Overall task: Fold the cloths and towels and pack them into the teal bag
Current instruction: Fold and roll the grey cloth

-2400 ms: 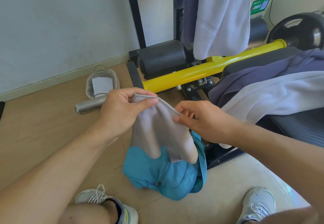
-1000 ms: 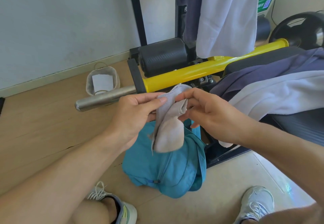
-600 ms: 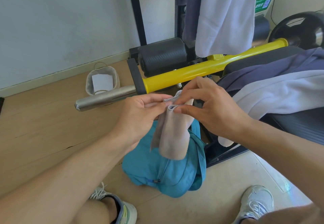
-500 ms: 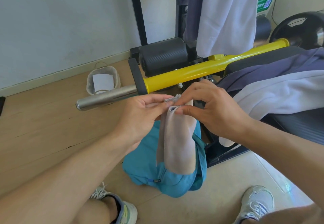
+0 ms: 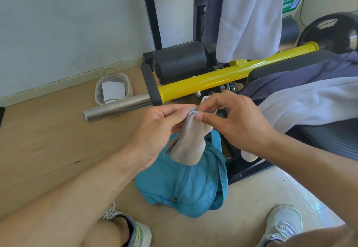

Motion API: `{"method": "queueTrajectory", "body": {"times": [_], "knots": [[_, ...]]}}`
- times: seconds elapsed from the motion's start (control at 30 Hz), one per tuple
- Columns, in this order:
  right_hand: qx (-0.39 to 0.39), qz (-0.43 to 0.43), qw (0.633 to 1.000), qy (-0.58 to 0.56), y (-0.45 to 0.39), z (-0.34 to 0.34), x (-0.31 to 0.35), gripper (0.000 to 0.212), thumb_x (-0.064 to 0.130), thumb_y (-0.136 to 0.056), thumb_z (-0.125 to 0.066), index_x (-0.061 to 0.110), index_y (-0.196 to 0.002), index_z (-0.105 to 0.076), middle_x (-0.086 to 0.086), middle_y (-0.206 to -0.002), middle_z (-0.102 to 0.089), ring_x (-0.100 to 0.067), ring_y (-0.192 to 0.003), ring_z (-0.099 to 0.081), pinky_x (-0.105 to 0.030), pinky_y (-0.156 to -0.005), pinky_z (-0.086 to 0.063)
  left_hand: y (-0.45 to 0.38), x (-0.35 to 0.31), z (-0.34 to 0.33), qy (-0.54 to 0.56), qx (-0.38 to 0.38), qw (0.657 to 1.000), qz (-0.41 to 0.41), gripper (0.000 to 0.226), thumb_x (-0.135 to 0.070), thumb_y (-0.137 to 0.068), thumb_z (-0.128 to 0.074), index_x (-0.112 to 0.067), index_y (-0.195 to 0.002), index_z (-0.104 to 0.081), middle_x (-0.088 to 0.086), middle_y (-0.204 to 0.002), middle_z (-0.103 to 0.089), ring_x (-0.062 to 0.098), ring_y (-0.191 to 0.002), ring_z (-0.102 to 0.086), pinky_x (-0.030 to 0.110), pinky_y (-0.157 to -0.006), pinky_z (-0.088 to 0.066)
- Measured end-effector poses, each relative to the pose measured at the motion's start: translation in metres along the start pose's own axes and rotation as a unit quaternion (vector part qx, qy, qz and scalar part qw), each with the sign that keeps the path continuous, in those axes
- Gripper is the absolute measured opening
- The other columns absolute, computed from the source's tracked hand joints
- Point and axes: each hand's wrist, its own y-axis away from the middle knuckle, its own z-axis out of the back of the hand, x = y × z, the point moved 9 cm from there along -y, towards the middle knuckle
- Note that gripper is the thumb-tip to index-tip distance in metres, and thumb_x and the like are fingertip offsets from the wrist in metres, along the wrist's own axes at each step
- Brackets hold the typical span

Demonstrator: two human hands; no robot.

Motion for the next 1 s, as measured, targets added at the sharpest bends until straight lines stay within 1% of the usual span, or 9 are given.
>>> {"method": "queueTrajectory", "body": {"times": [0.1,0.23,0.37,0.43,0.53,0.73,0.83,0.93,1.0], "knots": [[-0.013,-0.001,1.000,-0.014,0.000,0.001,0.000,0.013,0.040,-0.085,-0.075,0.033,-0.096,-0.070,0.017,-0.089,-0.069,-0.005,-0.093,-0.064,-0.029,-0.084,-0.054,0.000,-0.001,0.000,-0.005,0.003,1.000,-0.004,0.022,-0.008,-0.098,-0.058,-0.017,-0.103,-0.077,0.009,-0.106,-0.078,0.022,-0.100,-0.074,0.031,-0.092,-0.059],[-0.008,-0.002,1.000,0.010,0.000,0.002,0.002,0.025,0.041,-0.087,-0.072,0.042,-0.112,-0.067,0.022,-0.085,-0.066,0.000,-0.096,-0.060,-0.023,-0.085,-0.048,-0.001,-0.001,0.001,-0.017,0.004,1.000,-0.010,0.019,-0.006,-0.096,-0.061,-0.017,-0.101,-0.075,0.009,-0.099,-0.079,0.018,-0.092,-0.074,0.030,-0.084,-0.059],[0.005,0.013,0.999,0.039,0.001,0.001,0.006,0.026,0.042,-0.088,-0.070,0.050,-0.112,-0.066,0.026,-0.084,-0.059,0.003,-0.090,-0.054,-0.019,-0.075,-0.041,0.001,-0.001,0.001,-0.029,-0.001,0.999,-0.023,0.019,0.000,-0.095,-0.061,-0.014,-0.105,-0.071,0.007,-0.095,-0.080,0.017,-0.090,-0.076,0.025,-0.078,-0.060],[0.000,0.019,0.999,0.048,0.001,0.003,0.006,0.026,0.041,-0.087,-0.070,0.048,-0.111,-0.068,0.030,-0.082,-0.058,0.007,-0.085,-0.051,-0.014,-0.070,-0.036,0.002,-0.002,0.001,-0.033,-0.006,0.999,-0.028,0.019,0.002,-0.094,-0.062,-0.013,-0.104,-0.070,0.007,-0.094,-0.080,0.019,-0.089,-0.077,0.026,-0.078,-0.060],[-0.011,0.039,0.997,0.058,-0.001,0.004,0.008,0.022,0.038,-0.087,-0.072,0.041,-0.109,-0.075,0.041,-0.080,-0.057,0.007,-0.086,-0.051,-0.012,-0.072,-0.035,0.002,-0.003,0.003,-0.024,-0.012,0.999,-0.024,0.016,0.003,-0.092,-0.064,-0.010,-0.100,-0.070,0.009,-0.092,-0.080,0.020,-0.086,-0.077,0.027,-0.075,-0.061],[-0.018,0.081,0.995,0.063,-0.002,0.004,0.012,0.023,0.040,-0.089,-0.067,0.043,-0.111,-0.071,0.030,-0.081,-0.059,-0.003,-0.086,-0.053,-0.021,-0.077,-0.042,0.002,-0.005,0.006,-0.016,-0.026,0.999,-0.027,0.014,0.002,-0.088,-0.068,-0.009,-0.097,-0.068,0.011,-0.089,-0.080,0.021,-0.083,-0.076,0.029,-0.074,-0.062],[-0.017,0.088,0.994,0.065,-0.002,0.003,0.014,0.026,0.042,-0.090,-0.061,0.041,-0.114,-0.071,0.021,-0.085,-0.062,-0.011,-0.088,-0.055,-0.030,-0.077,-0.049,0.001,-0.008,0.008,-0.035,-0.032,0.998,-0.038,0.016,0.001,-0.088,-0.068,-0.011,-0.099,-0.068,0.009,-0.091,-0.080,0.022,-0.085,-0.077,0.030,-0.076,-0.061],[-0.014,0.084,0.994,0.068,-0.002,0.002,0.014,0.025,0.039,-0.090,-0.064,0.039,-0.114,-0.072,0.013,-0.087,-0.065,-0.016,-0.090,-0.057,-0.037,-0.078,-0.052,0.001,-0.010,0.008,-0.042,-0.026,0.998,-0.040,0.020,0.002,-0.090,-0.068,-0.013,-0.104,-0.068,0.007,-0.093,-0.080,0.020,-0.089,-0.077,0.030,-0.078,-0.061],[-0.012,0.087,0.994,0.072,-0.001,0.002,0.015,0.024,0.035,-0.092,-0.066,0.043,-0.114,-0.070,0.013,-0.087,-0.065,-0.016,-0.090,-0.057,-0.037,-0.078,-0.051,0.002,-0.010,0.008,-0.047,-0.024,0.998,-0.041,0.021,0.001,-0.091,-0.067,-0.013,-0.106,-0.068,0.007,-0.094,-0.080,0.021,-0.091,-0.076,0.033,-0.083,-0.060]]}}
